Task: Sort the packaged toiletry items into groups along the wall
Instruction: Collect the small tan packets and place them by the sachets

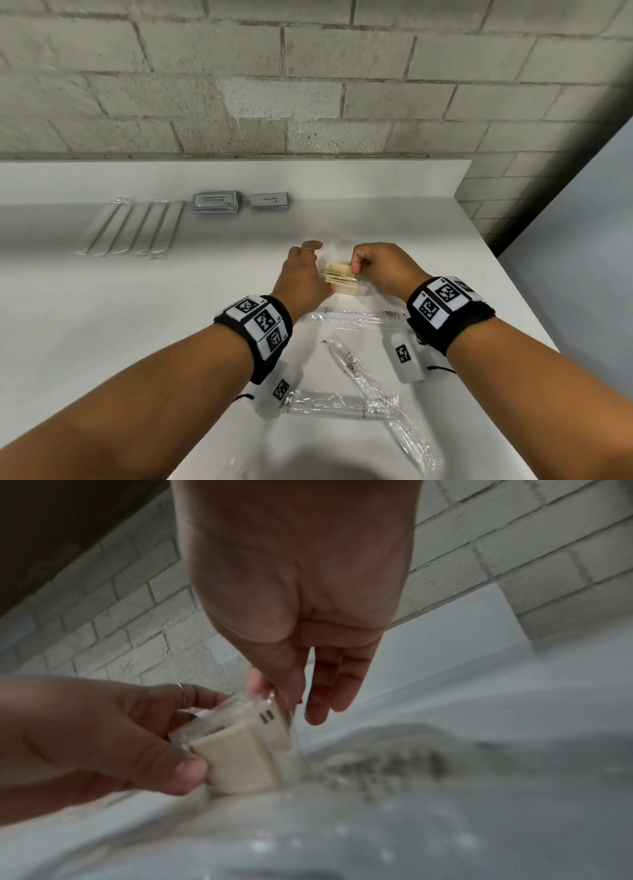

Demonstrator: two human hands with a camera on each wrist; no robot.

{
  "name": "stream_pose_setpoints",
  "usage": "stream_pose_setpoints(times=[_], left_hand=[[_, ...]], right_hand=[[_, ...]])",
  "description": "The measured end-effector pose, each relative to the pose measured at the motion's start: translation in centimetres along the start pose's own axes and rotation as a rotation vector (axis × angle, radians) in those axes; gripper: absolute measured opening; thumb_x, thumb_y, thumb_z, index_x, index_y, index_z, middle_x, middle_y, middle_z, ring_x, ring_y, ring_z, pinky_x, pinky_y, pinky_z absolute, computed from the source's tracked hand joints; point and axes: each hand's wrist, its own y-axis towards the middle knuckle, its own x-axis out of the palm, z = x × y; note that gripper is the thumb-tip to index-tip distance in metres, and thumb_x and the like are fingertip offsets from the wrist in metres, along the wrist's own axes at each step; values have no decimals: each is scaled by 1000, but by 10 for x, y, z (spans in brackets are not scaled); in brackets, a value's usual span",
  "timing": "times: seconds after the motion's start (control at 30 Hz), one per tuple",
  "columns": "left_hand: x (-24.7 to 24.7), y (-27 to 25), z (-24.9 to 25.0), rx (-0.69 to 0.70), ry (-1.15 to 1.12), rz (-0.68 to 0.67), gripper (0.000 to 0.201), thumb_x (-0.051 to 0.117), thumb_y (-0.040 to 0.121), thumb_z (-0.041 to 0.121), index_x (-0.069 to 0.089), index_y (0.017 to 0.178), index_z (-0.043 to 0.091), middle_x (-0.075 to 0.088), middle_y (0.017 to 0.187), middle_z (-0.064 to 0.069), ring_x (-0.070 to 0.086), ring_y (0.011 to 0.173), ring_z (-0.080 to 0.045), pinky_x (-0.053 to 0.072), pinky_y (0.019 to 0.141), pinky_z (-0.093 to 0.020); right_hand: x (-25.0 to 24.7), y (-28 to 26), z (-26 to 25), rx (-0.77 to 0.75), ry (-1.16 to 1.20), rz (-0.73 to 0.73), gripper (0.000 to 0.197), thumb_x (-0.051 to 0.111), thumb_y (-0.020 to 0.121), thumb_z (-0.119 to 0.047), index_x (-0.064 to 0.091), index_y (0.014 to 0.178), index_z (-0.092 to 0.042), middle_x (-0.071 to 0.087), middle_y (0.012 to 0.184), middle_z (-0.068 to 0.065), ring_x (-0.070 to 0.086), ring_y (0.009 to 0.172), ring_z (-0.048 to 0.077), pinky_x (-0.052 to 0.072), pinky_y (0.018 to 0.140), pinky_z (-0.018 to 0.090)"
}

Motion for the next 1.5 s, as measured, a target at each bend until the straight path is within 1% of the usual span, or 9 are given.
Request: stream_pose_setpoints(times=[0.2, 0.3, 0.43, 0.5, 0.6, 0.8, 0.93, 1.3, 1.5], left_hand=[[3, -1, 4, 10, -34, -125, 49, 66, 77, 13, 53, 125, 20, 55, 122, -4, 58, 98, -16, 42, 81, -19], [7, 1, 4, -1, -91, -72, 34, 61, 77, 11, 57, 110, 16, 64, 108, -9, 60, 82, -20, 43, 70, -21], [11, 2, 5, -29, -176, -90, 34, 54, 78, 5, 50, 107, 21, 60, 107, -11, 56, 70, -19, 40, 54, -19], [15, 2, 5, -29, -235, -133, 49, 51, 76, -2, 42, 118, 22, 53, 116, -13, 58, 76, -24, 41, 55, -20], [19, 1, 5, -7, -263, -140, 69, 48, 73, -11, 33, 132, 21, 40, 129, -12, 56, 99, -26, 46, 67, -24], [16, -4, 12, -18, -278, -156, 79, 45, 75, -14, 27, 141, 25, 28, 134, -7, 53, 108, -24, 49, 72, -29], [10, -3, 14, 19, -72, -147, 62, 49, 78, -4, 39, 136, 16, 37, 135, -9, 42, 123, -24, 41, 102, -34], [-3, -8, 22, 57, 277, -243, 54, 46, 81, 4, 39, 133, 16, 42, 128, -9, 43, 116, -28, 40, 97, -34], [-33, 6, 27, -244, -112, -453, 45, 62, 82, 12, 42, 123, 15, 56, 84, -4, 54, 72, -16, 46, 62, -27]], right_hand=[[1, -5, -2, 109, 201, -7, 33, 45, 85, 1, 55, 82, -30, 68, 105, 2, 66, 95, 24, 53, 73, 36], [-3, -13, -5, 228, 356, -55, 53, 47, 89, 1, 39, 134, -24, 48, 139, 11, 53, 124, 30, 52, 86, 37], [4, -31, -10, 285, 178, -260, 91, 48, 87, 0, -9, 152, -29, 52, 90, -3, 55, 61, 14, 43, 46, 16], [13, -29, -15, 274, 126, -268, 94, 46, 87, 4, -15, 151, -26, 47, 123, -2, 47, 57, 9, 34, 41, 14], [13, -24, -19, 289, 85, -267, 93, 42, 88, 9, -18, 150, -24, -11, 162, 6, 51, 65, 11, 35, 47, 19], [21, -24, -23, 255, 29, -267, 90, 41, 89, 8, -16, 151, -23, -20, 159, 9, 44, 131, 31, 47, 80, 28], [30, -19, -21, 182, -227, -105, 71, 49, 88, -10, 18, 150, -21, 28, 143, 12, 37, 127, 31, 36, 105, 40], [34, -11, -5, 8, -442, -126, 38, 47, 94, -28, 44, 130, -17, 46, 123, 7, 44, 113, 28, 36, 91, 39], [0, 3, -16, 358, 222, -351, 18, 62, 87, -15, 53, 102, -15, 56, 72, 3, 51, 59, 16, 39, 51, 22]])
